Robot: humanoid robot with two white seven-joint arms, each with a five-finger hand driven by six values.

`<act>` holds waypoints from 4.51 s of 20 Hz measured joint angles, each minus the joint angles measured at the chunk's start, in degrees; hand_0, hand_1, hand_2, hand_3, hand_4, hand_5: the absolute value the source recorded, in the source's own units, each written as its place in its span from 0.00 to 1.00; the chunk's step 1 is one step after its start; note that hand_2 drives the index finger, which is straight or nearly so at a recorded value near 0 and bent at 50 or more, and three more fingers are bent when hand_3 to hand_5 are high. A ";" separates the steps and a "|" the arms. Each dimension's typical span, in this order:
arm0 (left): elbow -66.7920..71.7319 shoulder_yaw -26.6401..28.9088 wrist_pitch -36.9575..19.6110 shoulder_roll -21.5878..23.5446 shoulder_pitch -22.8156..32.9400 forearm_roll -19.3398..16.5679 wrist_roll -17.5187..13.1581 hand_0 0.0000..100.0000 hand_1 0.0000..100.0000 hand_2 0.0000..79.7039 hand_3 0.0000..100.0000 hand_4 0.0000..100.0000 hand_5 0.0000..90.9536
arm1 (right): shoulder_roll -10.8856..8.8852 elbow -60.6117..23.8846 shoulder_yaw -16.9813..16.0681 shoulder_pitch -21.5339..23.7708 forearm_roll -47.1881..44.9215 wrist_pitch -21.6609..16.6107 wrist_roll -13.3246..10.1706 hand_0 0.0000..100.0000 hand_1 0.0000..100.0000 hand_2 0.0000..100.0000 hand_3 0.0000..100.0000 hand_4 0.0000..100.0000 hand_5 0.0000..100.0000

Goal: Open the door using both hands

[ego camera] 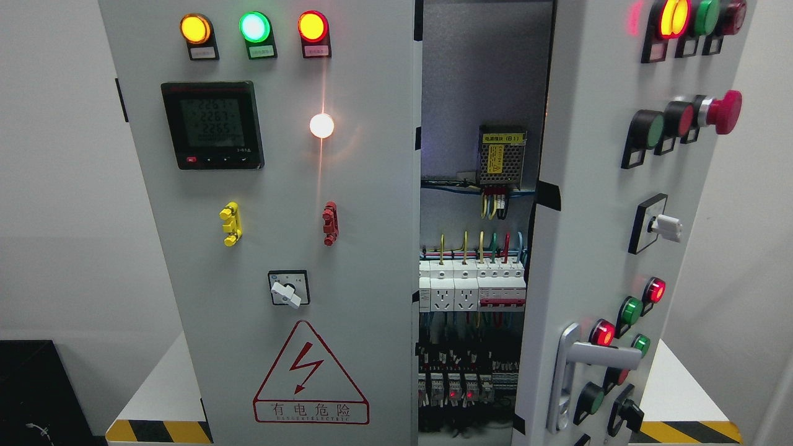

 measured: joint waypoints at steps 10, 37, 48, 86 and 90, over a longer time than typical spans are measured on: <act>-0.11 0.85 0.00 0.06 0.00 1.52 0.00 0.00 0.00 0.00 0.00 0.00 0.00 | 0.62 -0.13 -0.48 -0.11 0.00 -0.29 0.00 0.19 0.00 0.00 0.00 0.00 0.00; -4.90 1.32 -12.29 8.55 -2.84 2.00 -15.89 0.00 0.00 0.00 0.00 0.00 0.00 | 1.12 -0.44 -0.84 -0.29 0.00 -0.42 0.00 0.19 0.00 0.00 0.00 0.00 0.00; -15.14 0.24 -13.10 9.55 -5.34 0.42 -17.20 0.00 0.00 0.00 0.00 0.00 0.00 | 1.15 -0.48 -0.86 -0.29 0.00 -0.42 -0.01 0.19 0.00 0.00 0.00 0.00 0.00; -108.48 -23.34 5.67 31.55 -8.83 24.21 -15.50 0.00 0.00 0.00 0.00 0.00 0.00 | 1.16 -0.49 -0.87 -0.29 0.00 -0.42 0.05 0.19 0.00 0.00 0.00 0.00 0.00; -111.72 -24.44 5.73 31.99 -13.00 27.86 -15.45 0.00 0.00 0.00 0.00 0.00 0.00 | 1.16 -0.48 -0.87 -0.29 0.00 -0.42 0.05 0.19 0.00 0.00 0.00 0.00 0.00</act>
